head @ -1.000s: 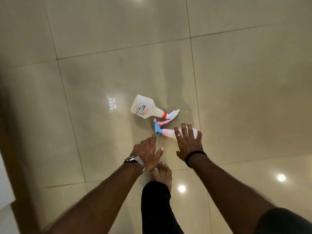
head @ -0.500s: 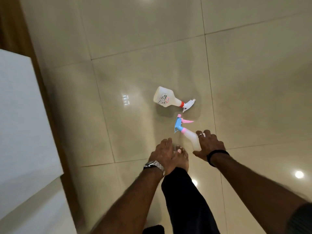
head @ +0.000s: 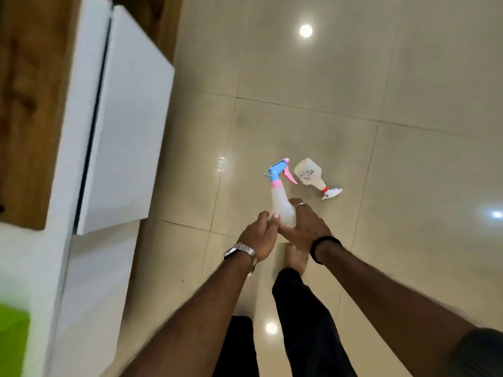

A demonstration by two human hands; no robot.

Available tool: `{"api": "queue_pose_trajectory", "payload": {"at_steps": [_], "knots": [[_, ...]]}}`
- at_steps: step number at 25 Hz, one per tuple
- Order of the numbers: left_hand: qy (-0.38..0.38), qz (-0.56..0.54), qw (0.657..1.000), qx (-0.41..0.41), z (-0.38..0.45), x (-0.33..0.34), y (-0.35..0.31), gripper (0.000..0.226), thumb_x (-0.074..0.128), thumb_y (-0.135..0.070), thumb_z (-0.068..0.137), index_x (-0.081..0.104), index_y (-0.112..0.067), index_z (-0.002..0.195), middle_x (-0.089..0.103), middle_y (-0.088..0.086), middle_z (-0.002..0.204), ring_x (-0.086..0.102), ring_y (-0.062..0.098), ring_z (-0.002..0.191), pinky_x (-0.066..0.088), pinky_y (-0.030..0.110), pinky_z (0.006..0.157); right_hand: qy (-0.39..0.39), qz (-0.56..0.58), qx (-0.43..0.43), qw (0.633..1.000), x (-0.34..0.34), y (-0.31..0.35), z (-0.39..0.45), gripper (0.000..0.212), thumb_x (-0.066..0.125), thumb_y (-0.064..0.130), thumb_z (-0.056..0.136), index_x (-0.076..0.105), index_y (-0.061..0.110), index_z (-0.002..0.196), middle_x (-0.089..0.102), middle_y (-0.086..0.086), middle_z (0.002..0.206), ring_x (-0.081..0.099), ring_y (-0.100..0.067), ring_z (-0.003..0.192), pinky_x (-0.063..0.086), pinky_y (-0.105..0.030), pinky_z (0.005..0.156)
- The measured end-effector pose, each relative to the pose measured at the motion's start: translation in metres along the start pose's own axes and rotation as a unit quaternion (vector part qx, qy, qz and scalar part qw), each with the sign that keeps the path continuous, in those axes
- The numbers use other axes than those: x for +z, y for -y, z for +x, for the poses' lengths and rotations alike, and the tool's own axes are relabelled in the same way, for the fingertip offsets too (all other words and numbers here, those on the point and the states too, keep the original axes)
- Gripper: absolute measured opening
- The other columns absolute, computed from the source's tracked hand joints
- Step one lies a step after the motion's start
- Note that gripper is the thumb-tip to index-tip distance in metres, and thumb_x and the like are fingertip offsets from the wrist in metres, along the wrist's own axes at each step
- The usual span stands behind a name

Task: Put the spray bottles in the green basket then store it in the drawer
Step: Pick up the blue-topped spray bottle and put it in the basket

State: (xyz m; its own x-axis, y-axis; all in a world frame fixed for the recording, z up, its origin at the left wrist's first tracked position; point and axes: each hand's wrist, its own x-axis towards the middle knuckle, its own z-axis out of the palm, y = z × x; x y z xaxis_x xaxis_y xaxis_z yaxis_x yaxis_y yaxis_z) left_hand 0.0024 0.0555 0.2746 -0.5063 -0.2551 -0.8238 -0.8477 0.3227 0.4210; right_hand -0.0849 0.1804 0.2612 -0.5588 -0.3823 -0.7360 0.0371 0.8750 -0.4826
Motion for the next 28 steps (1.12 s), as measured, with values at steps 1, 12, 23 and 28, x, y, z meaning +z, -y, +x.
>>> {"api": "queue_pose_trajectory", "payload": {"at_steps": [1, 12, 23, 28], "knots": [[-0.034, -0.035, 0.999, -0.001, -0.010, -0.015, 0.010, 0.042, 0.024, -0.062, 0.098, 0.050, -0.028, 0.099, 0.061, -0.006, 0.073, 0.063, 0.027, 0.077, 0.038, 0.031, 0.058, -0.003, 0.002, -0.018, 1.000, 0.008, 0.021, -0.003, 0.079, 0.057, 0.079, 0.067, 0.047, 0.031, 0.128, 0.059, 0.003, 0.110, 0.063, -0.022, 0.088, 0.055, -0.037, 0.071], [-0.339, -0.185, 0.918, 0.091, -0.158, -0.164, 0.188, 0.056, 0.028, -0.054, 0.102, 0.030, -0.025, 0.150, 0.052, 0.005, 0.143, 0.055, 0.018, 0.125, 0.046, 0.029, 0.103, 0.099, 0.062, -0.255, 0.960, 0.157, 0.252, -0.085, 0.050, 0.049, 0.071, 0.089, 0.038, 0.046, 0.132, 0.061, 0.016, 0.125, 0.061, 0.000, 0.107, 0.054, -0.033, 0.091], [-0.579, -0.175, 0.795, 0.049, -0.291, -0.237, 0.438, 0.064, 0.036, -0.041, 0.104, 0.018, -0.011, 0.158, 0.018, 0.007, 0.167, 0.017, 0.017, 0.155, 0.020, 0.029, 0.125, 0.224, 0.011, -0.419, 0.880, 0.393, 0.442, -0.194, 0.035, 0.058, 0.054, 0.092, 0.048, 0.039, 0.121, 0.067, 0.025, 0.108, 0.065, 0.004, 0.099, 0.051, -0.011, 0.074], [-0.581, -0.166, 0.796, -0.031, -0.308, -0.239, 0.529, 0.067, 0.042, -0.038, 0.104, 0.013, -0.013, 0.159, 0.013, 0.005, 0.169, 0.015, 0.014, 0.156, 0.020, 0.028, 0.124, 0.238, -0.093, -0.500, 0.828, 0.490, 0.477, -0.202, 0.047, 0.061, 0.037, 0.096, 0.041, 0.030, 0.139, 0.059, 0.009, 0.125, 0.059, -0.003, 0.108, 0.049, -0.016, 0.084]]}}
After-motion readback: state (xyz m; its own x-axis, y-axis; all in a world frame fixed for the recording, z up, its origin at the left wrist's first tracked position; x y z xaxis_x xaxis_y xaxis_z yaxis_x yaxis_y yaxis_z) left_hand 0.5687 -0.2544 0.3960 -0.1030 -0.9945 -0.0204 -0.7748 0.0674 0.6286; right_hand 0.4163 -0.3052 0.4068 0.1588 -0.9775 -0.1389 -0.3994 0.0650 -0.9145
